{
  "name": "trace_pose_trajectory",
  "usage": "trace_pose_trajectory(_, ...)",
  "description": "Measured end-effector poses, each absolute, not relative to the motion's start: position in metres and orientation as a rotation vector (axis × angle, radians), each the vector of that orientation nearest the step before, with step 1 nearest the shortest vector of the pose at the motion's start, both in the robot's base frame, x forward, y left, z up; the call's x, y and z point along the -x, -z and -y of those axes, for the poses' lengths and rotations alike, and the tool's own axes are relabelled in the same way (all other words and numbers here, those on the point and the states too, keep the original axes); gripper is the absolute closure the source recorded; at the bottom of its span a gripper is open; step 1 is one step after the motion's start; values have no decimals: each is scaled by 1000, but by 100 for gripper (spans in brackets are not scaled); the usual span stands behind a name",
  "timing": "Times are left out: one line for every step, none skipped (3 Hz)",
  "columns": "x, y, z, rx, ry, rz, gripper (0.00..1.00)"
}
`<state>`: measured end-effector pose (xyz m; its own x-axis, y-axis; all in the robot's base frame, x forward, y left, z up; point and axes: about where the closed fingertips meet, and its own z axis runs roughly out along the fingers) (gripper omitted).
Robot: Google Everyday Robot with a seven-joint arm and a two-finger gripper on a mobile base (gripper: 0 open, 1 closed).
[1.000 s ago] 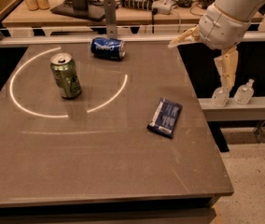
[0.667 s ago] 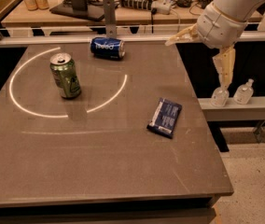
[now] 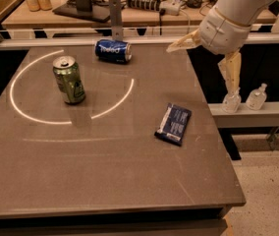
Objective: Move rxbar blueberry near green can
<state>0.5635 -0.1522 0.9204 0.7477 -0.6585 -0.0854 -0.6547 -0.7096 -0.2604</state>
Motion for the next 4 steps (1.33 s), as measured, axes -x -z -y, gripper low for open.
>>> trace_pose_trajectory(-541,-907,140,2764,-38,-900,0)
trace_pose_trajectory(-518,-892,128,2785,-102,-835,0)
trace_pose_trajectory(-507,-880,115,2770,-173,-754,0)
trace_pose_trajectory(-499,-869,102,2790,-242,-656,0)
